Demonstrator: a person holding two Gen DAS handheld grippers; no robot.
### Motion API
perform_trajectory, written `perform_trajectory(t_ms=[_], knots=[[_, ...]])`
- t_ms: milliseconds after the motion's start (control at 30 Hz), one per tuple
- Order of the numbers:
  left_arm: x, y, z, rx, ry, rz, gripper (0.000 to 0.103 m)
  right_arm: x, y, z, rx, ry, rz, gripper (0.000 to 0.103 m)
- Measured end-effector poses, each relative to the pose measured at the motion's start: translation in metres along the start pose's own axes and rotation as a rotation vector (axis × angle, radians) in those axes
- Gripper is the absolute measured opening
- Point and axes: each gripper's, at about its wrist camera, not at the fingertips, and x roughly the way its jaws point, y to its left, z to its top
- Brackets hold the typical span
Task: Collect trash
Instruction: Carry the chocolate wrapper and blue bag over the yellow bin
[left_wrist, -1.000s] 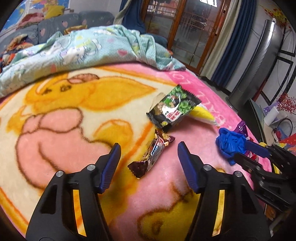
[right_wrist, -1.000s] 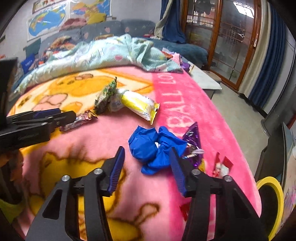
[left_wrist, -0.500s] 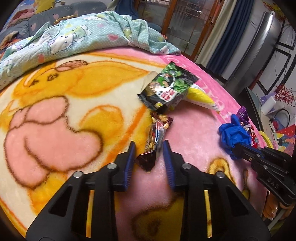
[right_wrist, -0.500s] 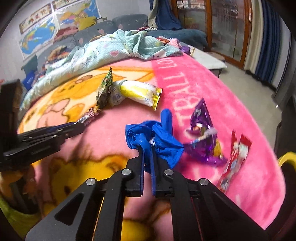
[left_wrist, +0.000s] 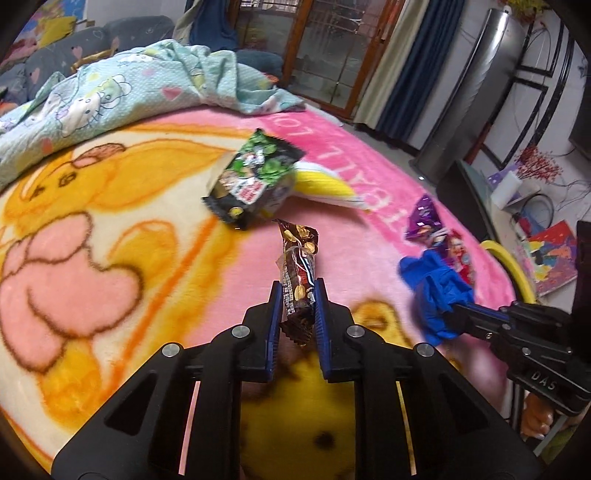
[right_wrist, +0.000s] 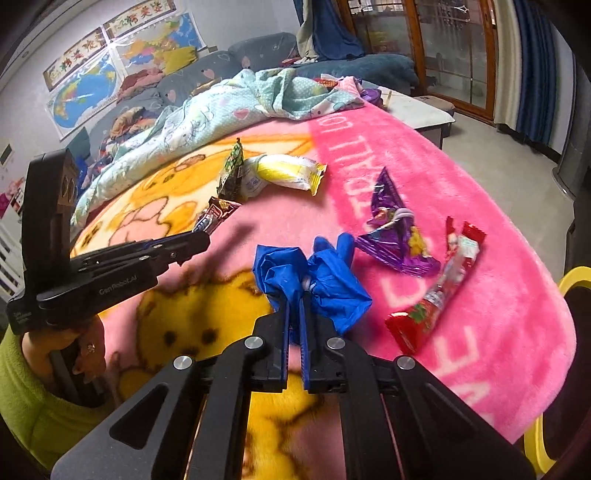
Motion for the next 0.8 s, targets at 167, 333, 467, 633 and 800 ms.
perform_trajectory(t_ms=[167, 333, 467, 633, 800], knots=[[-0.009, -0.019, 0.004, 0.012, -0.020, -0.048, 0.011, -0.019, -0.007, 0.002, 0.018, -0.038, -0.001, 0.005], [-0.019, -0.040, 0.008, 0.042, -0.043, -0.084, 0.011, -0.043, -0.019, 0.007, 0.050, -0.093, -0.009, 0.005], [-0.024, -0.055, 0.010, 0.067, -0.053, -0.106, 0.011, -0.059, -0.029, 0.011, 0.071, -0.130, -0.017, 0.005], [-0.028, -0.073, 0.012, 0.097, -0.062, -0.130, 0.011, -0.078, -0.044, 0.012, 0.105, -0.172, -0.037, 0.005], [-0.034, -0.095, 0.012, 0.134, -0.075, -0.156, 0.011, -0.092, -0.061, 0.010, 0.141, -0.200, -0.063, 0.005]])
